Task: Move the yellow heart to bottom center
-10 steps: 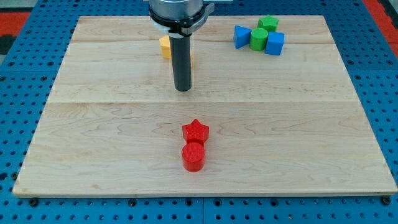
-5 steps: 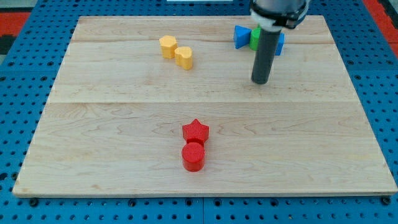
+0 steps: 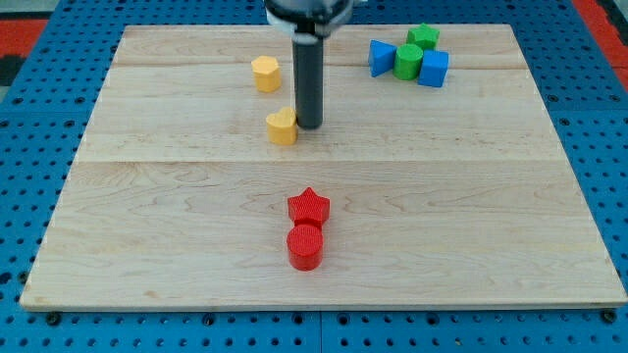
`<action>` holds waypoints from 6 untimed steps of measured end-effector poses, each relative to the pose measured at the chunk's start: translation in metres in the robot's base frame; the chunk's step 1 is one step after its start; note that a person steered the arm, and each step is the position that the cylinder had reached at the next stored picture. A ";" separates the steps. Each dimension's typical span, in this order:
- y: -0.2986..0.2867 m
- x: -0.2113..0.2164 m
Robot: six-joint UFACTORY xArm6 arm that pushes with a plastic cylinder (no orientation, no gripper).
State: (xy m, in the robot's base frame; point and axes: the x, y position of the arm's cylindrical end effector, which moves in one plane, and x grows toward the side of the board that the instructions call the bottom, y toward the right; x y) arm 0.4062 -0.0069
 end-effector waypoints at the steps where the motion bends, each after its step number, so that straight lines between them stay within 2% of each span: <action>1: -0.010 -0.035; 2: -0.045 -0.042; 3: -0.066 0.008; 5: -0.069 0.104; 6: -0.107 0.088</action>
State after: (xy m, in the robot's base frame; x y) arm 0.4947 -0.1144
